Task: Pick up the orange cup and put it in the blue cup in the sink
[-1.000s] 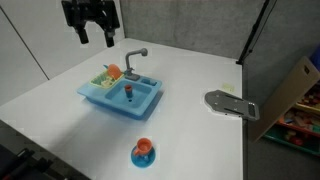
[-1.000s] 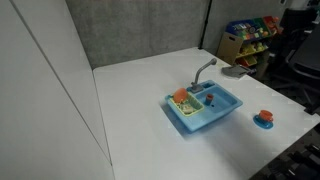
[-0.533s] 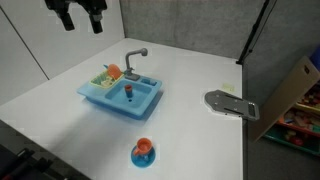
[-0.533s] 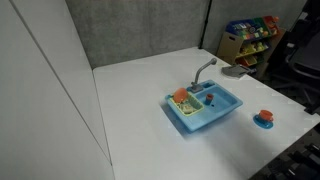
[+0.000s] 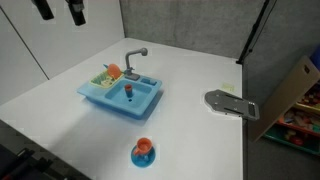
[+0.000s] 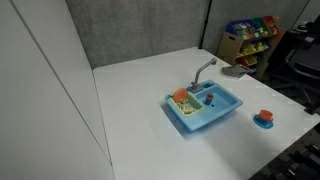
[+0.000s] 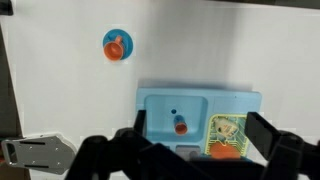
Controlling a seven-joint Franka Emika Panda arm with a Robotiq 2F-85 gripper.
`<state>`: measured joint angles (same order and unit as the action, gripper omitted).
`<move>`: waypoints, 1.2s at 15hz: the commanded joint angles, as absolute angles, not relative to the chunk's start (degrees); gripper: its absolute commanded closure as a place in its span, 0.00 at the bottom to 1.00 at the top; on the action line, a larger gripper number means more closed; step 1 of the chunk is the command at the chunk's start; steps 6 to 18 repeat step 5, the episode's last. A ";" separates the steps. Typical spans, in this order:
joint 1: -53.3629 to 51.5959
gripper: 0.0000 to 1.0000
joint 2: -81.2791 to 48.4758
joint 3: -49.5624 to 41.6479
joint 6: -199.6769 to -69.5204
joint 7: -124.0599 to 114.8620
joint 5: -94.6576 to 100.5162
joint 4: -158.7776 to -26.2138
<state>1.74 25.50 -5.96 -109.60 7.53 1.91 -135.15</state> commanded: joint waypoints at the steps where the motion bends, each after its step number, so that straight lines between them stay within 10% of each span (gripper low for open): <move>1: 1.99 0.00 28.29 -6.77 -107.97 9.71 0.14 -136.17; 18: 2.18 0.00 27.14 -6.15 -108.40 8.25 0.78 -135.34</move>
